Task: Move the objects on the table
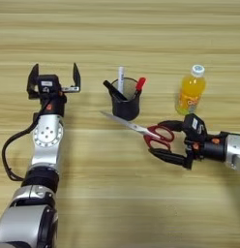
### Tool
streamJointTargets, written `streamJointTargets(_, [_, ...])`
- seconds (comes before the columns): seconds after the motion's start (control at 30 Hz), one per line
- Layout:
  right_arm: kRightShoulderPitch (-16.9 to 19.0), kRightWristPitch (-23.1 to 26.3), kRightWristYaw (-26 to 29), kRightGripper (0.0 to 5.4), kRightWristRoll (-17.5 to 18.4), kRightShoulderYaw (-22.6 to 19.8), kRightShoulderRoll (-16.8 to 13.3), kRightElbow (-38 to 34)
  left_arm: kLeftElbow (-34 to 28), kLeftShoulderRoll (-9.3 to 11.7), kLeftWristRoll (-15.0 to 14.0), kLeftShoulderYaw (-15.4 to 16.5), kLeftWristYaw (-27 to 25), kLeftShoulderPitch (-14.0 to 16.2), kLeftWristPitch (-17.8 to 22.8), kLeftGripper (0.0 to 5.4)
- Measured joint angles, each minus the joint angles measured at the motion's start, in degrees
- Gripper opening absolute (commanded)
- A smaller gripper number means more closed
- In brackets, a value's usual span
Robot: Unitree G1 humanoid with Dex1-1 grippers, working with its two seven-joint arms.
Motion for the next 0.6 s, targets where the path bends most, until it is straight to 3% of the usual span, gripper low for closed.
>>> streamJointTargets(0.2, [-0.3,-1.4,0.8,3.84,-3.6,2.5,1.1,4.8,0.0,0.0,0.2,0.0,0.4,0.0,-0.1,5.40])
streamJointTargets(0.6, [-6.3,-3.7,-3.2,3.84,-9.6,4.0,8.7,16.5,0.3,0.0,0.8,-0.1,0.5,0.0,-0.2,5.40])
